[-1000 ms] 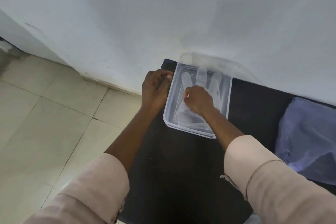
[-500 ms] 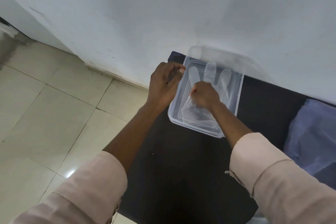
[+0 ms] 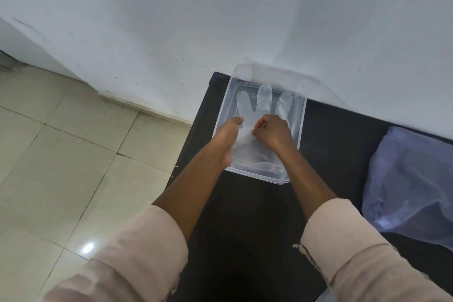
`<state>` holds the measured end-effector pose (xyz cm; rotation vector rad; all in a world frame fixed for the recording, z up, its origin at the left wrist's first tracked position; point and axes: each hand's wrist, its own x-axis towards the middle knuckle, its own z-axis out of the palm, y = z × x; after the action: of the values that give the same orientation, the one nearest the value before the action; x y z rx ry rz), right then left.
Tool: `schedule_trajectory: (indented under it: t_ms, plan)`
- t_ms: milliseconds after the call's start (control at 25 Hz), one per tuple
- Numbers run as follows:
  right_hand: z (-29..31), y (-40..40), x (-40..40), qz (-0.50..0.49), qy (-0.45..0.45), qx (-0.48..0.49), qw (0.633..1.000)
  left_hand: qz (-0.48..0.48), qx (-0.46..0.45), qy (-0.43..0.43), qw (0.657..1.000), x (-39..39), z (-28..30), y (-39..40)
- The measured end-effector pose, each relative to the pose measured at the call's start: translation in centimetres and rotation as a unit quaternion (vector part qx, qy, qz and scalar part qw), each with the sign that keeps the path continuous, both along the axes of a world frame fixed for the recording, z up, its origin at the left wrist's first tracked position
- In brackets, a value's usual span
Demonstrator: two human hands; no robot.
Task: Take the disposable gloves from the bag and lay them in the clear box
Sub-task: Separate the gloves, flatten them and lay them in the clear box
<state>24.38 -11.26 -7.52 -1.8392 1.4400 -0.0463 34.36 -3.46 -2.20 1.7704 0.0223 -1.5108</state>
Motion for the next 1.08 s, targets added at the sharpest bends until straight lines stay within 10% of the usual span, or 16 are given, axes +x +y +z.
schedule_trajectory:
  t_ms: [280,1080]
  plan:
    - [0.4,0.8,-0.4,0.019,0.001,-0.017,1.0,-0.027,0.108,-0.131,0.985,-2.0,-2.4,-1.3]
    - [0.5,0.8,-0.7,-0.023,-0.103,-0.004,0.994,-0.023,-0.103,-0.1,0.989,0.0,-3.1,-0.4]
